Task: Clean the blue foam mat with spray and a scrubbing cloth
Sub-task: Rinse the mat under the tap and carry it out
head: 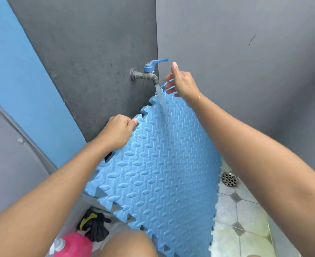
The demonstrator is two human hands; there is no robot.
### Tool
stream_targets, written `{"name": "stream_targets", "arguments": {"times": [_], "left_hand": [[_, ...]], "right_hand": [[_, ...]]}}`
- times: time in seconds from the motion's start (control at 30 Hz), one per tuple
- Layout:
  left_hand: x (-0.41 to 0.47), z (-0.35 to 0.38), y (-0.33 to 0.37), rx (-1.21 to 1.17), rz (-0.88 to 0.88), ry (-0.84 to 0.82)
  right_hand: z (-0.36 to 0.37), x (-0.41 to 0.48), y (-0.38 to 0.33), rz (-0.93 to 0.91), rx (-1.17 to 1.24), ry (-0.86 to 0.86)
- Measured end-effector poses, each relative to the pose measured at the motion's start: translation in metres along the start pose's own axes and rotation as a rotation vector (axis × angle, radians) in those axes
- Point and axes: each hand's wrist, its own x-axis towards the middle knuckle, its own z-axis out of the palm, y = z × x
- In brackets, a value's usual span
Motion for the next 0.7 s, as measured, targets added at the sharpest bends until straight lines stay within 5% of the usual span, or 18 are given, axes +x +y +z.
{"name": "stream_targets", "arguments": {"times": [0.4, 0.7], "left_hand": [[0.001, 0.003, -0.007, -0.100, 0.004, -0.064], [-0.003, -0.001, 0.006, -0.112, -0.178, -0.238]], "right_hand": [[0.013, 0.036, -0.035, 0.035, -0.134, -0.069], [-0.001, 0.073, -0.040, 0.204, -0.132, -0.411]]}}
